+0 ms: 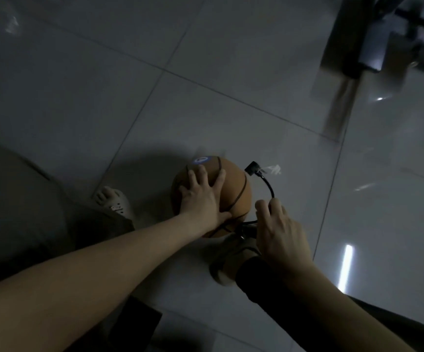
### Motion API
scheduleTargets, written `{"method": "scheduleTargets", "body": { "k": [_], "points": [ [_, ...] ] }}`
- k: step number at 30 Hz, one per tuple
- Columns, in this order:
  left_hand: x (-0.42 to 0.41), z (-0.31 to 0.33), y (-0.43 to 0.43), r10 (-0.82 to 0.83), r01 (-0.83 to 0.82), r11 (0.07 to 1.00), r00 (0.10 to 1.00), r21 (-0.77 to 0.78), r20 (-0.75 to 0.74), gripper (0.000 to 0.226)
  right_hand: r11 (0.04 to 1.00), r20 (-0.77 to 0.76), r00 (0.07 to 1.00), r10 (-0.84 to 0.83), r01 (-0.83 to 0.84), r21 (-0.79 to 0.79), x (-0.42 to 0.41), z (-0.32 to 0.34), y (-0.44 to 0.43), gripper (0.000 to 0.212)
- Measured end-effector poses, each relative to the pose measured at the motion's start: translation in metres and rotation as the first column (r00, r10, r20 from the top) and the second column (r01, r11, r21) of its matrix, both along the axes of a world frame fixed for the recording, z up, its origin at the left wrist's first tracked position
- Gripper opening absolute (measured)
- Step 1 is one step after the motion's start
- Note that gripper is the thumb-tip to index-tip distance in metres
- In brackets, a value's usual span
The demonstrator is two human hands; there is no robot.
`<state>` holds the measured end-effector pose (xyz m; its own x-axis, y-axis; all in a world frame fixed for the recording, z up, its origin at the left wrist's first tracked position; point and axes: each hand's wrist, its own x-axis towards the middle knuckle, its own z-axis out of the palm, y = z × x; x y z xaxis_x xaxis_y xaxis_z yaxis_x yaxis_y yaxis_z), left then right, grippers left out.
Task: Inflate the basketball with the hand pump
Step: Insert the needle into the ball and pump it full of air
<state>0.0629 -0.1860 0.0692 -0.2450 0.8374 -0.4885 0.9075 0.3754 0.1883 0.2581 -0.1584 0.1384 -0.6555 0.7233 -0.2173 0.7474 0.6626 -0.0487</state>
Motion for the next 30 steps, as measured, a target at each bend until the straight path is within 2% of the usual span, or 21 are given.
{"method": "scheduleTargets", "body": {
  "k": [6,11,14,17,20,24,27,30],
  "points": [
    [-0.001,-0.011,-0.007,0.007,-0.007,1.000,1.000,-0.004,0.010,0.115,0.999,0.000,1.000,0.030,-0.030,-0.033,-0.007,-0.025,-0.001,0.026],
    [0.002,-0.011,-0.004,-0.009,0.008,0.999,1.000,-0.049,-0.016,0.117,0.995,0.008,0.997,-0.076,0.076,-0.068,-0.011,-0.021,-0.004,0.026],
    [0.001,-0.007,-0.005,-0.020,0.015,0.994,0.999,-0.107,-0.044,0.120,0.989,-0.001,0.993,-0.120,0.119,-0.088,-0.009,-0.006,-0.015,0.027],
    [-0.006,0.002,0.000,-0.006,0.003,0.989,1.000,-0.147,-0.024,0.121,0.995,-0.020,0.995,-0.098,0.097,-0.028,0.001,0.026,-0.026,0.034],
    [-0.010,0.007,-0.003,-0.005,0.007,0.991,1.000,-0.137,0.018,0.119,0.991,-0.107,0.987,-0.117,0.123,0.052,0.007,0.079,-0.023,0.016],
    [-0.005,0.001,-0.015,-0.009,0.011,0.998,0.999,-0.061,0.037,0.120,0.980,-0.154,0.981,-0.120,0.142,0.141,0.016,0.135,-0.018,0.008],
    [0.001,0.002,-0.019,-0.034,0.034,0.999,0.999,-0.040,0.005,0.119,0.979,-0.123,0.984,-0.126,0.143,0.143,0.021,0.136,-0.022,0.007],
    [0.000,0.000,-0.021,-0.030,0.030,0.999,1.000,-0.040,-0.008,0.119,0.988,-0.076,0.995,-0.063,0.073,0.137,0.018,0.115,-0.030,0.012]
  ]
}}
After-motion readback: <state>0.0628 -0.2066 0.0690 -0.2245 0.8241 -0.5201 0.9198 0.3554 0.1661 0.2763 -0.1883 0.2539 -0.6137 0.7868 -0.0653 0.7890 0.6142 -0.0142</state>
